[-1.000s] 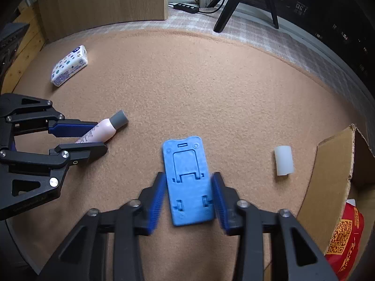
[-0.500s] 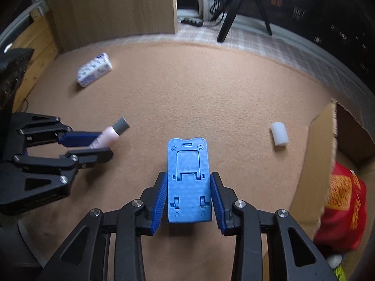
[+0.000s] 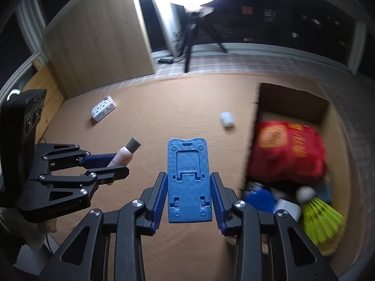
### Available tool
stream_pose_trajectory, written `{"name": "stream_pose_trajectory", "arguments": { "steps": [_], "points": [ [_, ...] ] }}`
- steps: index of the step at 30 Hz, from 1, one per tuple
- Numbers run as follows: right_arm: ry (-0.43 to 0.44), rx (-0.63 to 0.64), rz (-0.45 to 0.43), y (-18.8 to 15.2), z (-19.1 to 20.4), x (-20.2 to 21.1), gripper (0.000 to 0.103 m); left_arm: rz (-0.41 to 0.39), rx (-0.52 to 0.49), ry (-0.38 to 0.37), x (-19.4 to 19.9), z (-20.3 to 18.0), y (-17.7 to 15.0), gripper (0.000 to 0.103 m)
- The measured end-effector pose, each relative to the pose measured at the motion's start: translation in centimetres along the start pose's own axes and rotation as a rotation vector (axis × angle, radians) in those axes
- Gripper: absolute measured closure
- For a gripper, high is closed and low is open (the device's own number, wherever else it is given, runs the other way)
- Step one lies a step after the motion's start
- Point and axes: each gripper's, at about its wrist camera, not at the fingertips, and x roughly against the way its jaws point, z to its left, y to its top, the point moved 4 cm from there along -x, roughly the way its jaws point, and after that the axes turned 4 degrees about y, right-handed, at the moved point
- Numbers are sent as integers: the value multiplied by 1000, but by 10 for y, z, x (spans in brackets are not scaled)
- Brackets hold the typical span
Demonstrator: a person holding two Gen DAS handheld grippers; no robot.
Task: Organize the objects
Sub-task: 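Carry the bottle to the box with the left tool while the right tool grasps and carries the blue stand, then open both tools to release the bottle and the stand into the box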
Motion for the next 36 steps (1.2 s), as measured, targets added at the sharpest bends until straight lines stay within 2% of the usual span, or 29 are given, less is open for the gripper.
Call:
{"name": "stream_pose_trajectory", "arguments": {
  "steps": [7,14,18,23,33,36],
  "points": [
    [-91,-63,-54,-17,-38,39,70,-23,-75,-57,-5,-58,23,82],
    [-147,-138,-65,-33,-80,54,70,-17,-108,-125,-28,-111,44,82],
    [-170,-167,-67,-38,-101,59,70,-4,-131,-135,-43,-133,52,82],
    [-170,-199,-61,-42,-118,54,70,14,-150,-133,-59,-147,58,82],
    [-184,-211,-56,-46,-125,48,69,26,-167,-119,-69,-159,64,81],
    [-187,-228,-68,-45,-129,51,62,24,-170,-103,-67,-157,65,78]
  ]
}}
